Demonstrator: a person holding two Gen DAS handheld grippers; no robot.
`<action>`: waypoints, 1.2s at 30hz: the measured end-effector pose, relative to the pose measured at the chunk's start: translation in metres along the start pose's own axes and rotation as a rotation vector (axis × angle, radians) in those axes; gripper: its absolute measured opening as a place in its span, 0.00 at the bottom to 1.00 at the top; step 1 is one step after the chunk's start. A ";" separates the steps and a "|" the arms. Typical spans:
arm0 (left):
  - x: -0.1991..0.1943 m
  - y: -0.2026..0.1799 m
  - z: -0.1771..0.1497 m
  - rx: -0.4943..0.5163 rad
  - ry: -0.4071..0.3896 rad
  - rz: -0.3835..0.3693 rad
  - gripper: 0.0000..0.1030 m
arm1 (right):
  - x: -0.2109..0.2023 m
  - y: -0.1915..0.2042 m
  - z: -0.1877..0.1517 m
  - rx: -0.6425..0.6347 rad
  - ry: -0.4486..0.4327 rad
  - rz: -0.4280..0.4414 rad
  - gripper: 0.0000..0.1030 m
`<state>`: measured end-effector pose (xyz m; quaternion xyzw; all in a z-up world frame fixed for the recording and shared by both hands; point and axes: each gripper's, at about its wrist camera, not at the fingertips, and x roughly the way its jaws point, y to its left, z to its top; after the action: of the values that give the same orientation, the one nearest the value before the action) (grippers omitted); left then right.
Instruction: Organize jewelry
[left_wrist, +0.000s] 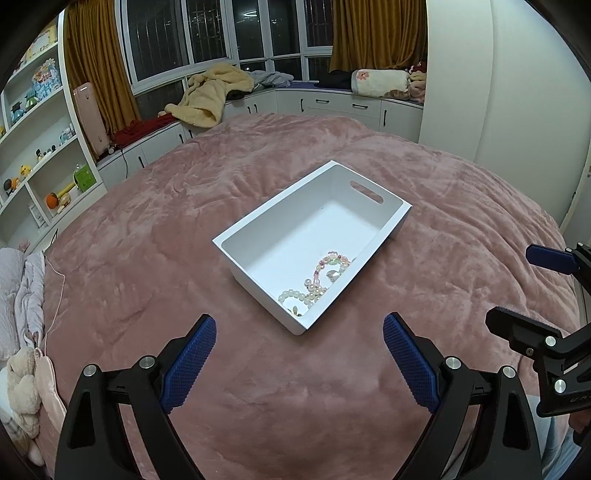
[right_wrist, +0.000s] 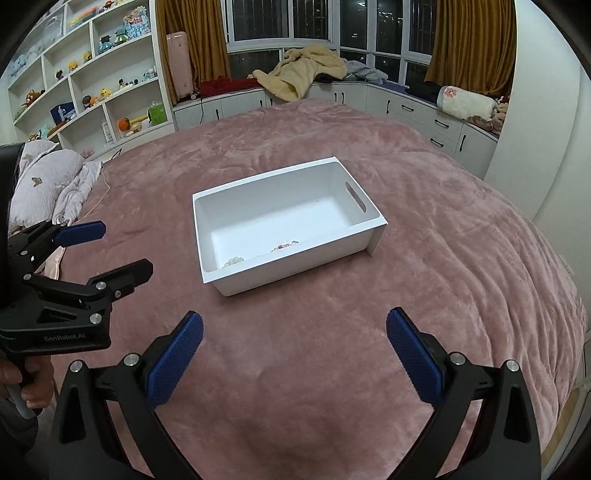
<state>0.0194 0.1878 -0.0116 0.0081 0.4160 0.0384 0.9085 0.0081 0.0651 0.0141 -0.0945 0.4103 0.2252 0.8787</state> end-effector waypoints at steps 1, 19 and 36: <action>-0.001 -0.001 0.000 -0.002 0.000 0.001 0.90 | 0.000 0.000 0.000 0.000 0.001 -0.002 0.95; 0.002 0.006 -0.001 0.025 0.002 -0.005 0.90 | 0.002 0.004 -0.003 -0.005 0.010 0.009 0.95; 0.002 0.008 0.002 0.033 -0.003 0.001 0.90 | 0.005 0.003 -0.006 0.001 0.021 0.010 0.95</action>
<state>0.0222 0.1965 -0.0114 0.0234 0.4152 0.0317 0.9089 0.0054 0.0677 0.0062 -0.0946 0.4198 0.2283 0.8733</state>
